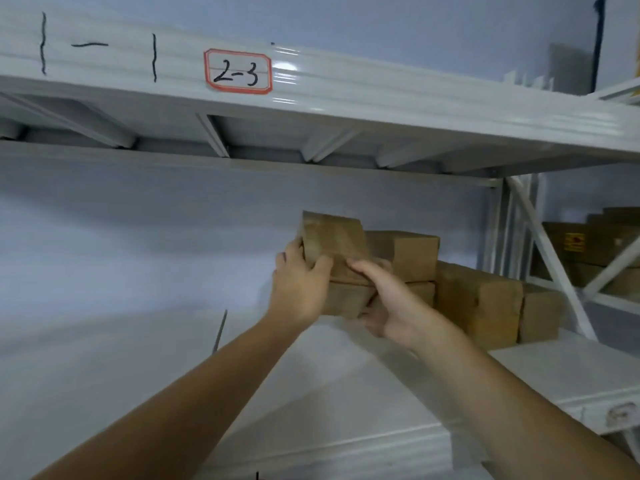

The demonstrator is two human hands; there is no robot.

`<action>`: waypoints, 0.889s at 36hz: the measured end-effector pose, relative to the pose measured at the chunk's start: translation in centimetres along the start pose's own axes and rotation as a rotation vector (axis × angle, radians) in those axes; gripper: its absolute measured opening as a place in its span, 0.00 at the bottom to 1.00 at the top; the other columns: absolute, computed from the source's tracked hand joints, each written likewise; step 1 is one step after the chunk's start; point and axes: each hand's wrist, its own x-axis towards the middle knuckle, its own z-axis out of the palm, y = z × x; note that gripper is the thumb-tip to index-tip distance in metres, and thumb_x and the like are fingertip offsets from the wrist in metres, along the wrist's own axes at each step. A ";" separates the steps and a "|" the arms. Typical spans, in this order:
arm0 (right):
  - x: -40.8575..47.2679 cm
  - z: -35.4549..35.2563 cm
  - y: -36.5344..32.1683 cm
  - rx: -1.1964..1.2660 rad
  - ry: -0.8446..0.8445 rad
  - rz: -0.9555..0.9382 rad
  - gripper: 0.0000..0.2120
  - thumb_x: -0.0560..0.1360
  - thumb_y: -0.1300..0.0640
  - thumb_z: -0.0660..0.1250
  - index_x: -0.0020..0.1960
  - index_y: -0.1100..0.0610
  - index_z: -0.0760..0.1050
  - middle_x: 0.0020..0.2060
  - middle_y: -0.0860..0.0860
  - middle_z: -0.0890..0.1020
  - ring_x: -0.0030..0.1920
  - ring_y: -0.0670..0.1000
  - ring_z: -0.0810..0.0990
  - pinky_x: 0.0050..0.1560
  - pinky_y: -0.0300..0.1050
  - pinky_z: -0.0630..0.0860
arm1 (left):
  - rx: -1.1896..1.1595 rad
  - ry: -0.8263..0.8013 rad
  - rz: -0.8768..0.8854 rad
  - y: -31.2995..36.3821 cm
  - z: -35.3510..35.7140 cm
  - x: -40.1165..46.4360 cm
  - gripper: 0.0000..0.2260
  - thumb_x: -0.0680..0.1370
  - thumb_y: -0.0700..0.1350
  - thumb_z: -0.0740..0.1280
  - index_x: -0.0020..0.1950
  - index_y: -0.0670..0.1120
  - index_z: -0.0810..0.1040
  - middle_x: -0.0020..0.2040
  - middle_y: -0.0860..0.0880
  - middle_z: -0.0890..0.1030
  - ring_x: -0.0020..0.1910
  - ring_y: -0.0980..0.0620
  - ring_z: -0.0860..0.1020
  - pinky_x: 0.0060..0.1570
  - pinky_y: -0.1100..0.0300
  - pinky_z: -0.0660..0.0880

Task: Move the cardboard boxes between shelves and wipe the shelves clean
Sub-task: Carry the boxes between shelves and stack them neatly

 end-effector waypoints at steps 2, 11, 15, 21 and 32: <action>-2.4 -0.6 -1.1 0.045 0.016 -0.097 0.24 0.76 0.50 0.74 0.67 0.49 0.69 0.53 0.54 0.85 0.48 0.53 0.87 0.50 0.55 0.82 | -0.109 -0.028 0.094 1.6 0.0 -2.4 0.33 0.70 0.64 0.64 0.74 0.57 0.69 0.65 0.55 0.72 0.66 0.50 0.74 0.67 0.45 0.73; -10.1 -6.3 -2.8 -0.081 0.092 -0.379 0.24 0.74 0.52 0.72 0.66 0.36 0.70 0.53 0.40 0.86 0.55 0.44 0.84 0.60 0.48 0.78 | -0.590 -0.185 0.138 5.2 6.3 -8.7 0.19 0.80 0.55 0.69 0.69 0.69 0.71 0.65 0.59 0.80 0.63 0.57 0.80 0.60 0.58 0.78; -13.7 -12.1 -3.0 -0.177 0.222 -0.373 0.25 0.77 0.53 0.70 0.71 0.39 0.69 0.57 0.42 0.85 0.59 0.46 0.83 0.67 0.53 0.76 | -0.691 -0.268 0.165 7.2 11.9 -12.1 0.20 0.83 0.45 0.65 0.74 0.59 0.72 0.63 0.56 0.82 0.62 0.58 0.80 0.57 0.65 0.78; -20.9 -22.0 -4.7 -0.257 0.411 -0.383 0.21 0.81 0.59 0.65 0.72 0.46 0.71 0.54 0.43 0.86 0.54 0.44 0.85 0.49 0.36 0.80 | -0.724 -0.416 0.093 11.7 21.7 -18.5 0.23 0.82 0.49 0.67 0.78 0.57 0.69 0.65 0.55 0.81 0.63 0.56 0.80 0.64 0.54 0.78; -35.2 -38.8 -7.8 -0.278 0.691 -0.370 0.19 0.80 0.56 0.65 0.67 0.38 0.73 0.53 0.43 0.86 0.55 0.47 0.85 0.58 0.51 0.80 | -0.765 -0.691 0.029 21.5 36.8 -32.2 0.21 0.84 0.48 0.64 0.76 0.62 0.69 0.65 0.57 0.80 0.61 0.58 0.79 0.57 0.60 0.79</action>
